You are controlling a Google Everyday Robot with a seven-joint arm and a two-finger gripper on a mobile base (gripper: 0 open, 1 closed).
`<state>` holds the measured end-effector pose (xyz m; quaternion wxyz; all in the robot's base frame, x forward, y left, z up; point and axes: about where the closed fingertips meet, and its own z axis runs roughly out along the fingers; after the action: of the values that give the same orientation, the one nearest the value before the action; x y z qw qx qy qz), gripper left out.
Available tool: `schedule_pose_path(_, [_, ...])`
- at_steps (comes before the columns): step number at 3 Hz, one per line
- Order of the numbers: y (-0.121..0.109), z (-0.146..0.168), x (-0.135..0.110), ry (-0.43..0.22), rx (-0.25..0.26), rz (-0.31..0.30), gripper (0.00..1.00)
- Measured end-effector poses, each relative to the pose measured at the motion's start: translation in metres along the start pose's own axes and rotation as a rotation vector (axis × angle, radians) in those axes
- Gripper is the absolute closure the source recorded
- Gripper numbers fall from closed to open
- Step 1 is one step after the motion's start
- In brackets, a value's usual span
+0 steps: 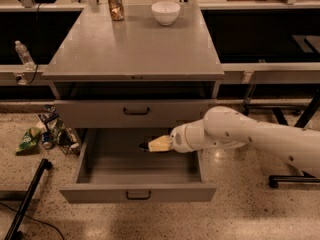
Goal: Place rxbar chocolate into middle drawer
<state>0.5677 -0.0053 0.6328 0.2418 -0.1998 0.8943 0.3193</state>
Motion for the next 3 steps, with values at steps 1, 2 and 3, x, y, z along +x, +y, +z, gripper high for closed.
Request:
schedule_pose_path(1, [-0.018, 0.058, 0.017, 0.002, -0.063, -0.008, 1.00])
schedule_pose_path(2, [-0.028, 0.100, 0.037, 0.003, -0.105, -0.031, 1.00])
schedule_pose_path(3, [-0.043, 0.139, 0.052, 0.011, -0.105, -0.020, 1.00])
